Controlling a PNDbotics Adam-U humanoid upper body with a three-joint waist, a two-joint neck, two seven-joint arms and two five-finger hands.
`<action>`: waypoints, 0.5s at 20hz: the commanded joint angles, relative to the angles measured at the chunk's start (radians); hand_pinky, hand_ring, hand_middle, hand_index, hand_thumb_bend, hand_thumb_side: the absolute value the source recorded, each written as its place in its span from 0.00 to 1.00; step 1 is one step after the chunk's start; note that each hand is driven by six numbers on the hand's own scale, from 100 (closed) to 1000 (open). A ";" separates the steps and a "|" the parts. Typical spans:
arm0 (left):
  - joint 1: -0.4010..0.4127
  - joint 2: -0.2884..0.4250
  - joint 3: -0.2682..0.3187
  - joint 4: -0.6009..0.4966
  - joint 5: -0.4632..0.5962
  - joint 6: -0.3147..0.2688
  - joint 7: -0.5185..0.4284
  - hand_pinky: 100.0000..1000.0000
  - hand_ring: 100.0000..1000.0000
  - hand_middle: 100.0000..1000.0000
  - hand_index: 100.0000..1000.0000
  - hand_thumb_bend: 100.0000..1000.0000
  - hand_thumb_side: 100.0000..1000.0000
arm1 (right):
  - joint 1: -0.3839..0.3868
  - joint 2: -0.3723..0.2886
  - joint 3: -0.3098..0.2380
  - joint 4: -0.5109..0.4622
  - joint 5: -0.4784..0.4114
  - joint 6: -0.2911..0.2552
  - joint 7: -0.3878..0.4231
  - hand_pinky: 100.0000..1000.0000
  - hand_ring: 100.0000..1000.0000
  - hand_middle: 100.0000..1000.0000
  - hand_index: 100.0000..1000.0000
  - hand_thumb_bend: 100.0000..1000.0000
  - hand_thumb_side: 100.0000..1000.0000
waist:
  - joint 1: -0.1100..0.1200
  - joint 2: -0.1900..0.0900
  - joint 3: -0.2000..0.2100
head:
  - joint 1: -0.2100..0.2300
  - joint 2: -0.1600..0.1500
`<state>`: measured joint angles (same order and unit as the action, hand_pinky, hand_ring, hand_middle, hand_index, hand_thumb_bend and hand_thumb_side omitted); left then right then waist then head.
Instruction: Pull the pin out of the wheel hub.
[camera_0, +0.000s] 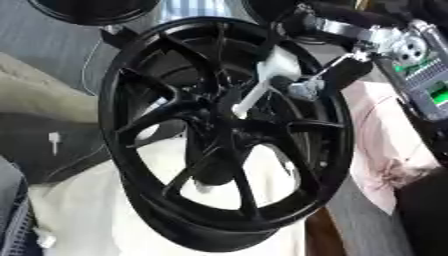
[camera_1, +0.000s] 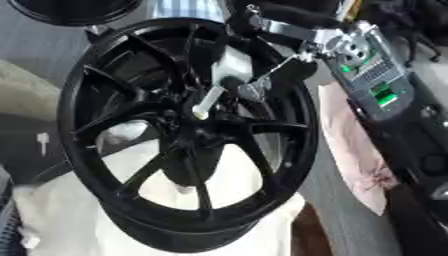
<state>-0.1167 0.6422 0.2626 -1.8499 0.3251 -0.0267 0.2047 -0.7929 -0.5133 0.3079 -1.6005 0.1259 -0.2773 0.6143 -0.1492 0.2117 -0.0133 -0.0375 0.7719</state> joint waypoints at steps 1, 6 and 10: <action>-0.004 0.022 0.013 -0.017 0.005 -0.001 0.002 0.22 0.36 0.40 0.55 0.00 0.71 | -0.026 -0.045 -0.020 -0.029 -0.034 0.008 -0.014 0.48 0.33 0.21 0.49 0.00 0.00 | 0.012 -0.020 -0.002 | 0.002 -0.002; -0.003 0.020 0.015 -0.016 0.006 -0.002 0.004 0.22 0.37 0.40 0.55 0.00 0.71 | -0.051 -0.090 -0.027 -0.052 -0.073 0.017 -0.048 0.48 0.33 0.21 0.49 0.00 0.00 | 0.013 -0.023 -0.003 | 0.001 -0.002; -0.003 0.018 0.016 -0.017 0.007 -0.001 0.006 0.22 0.37 0.40 0.55 0.00 0.71 | -0.067 -0.132 -0.041 -0.062 -0.113 0.030 -0.084 0.48 0.33 0.21 0.49 0.00 0.00 | 0.012 -0.028 -0.005 | -0.001 -0.002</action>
<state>-0.1149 0.6420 0.2633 -1.8499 0.3257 -0.0265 0.2067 -0.8385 -0.6010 0.2884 -1.6431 0.0351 -0.2501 0.5438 -0.1484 0.2069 -0.0160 -0.0373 0.7719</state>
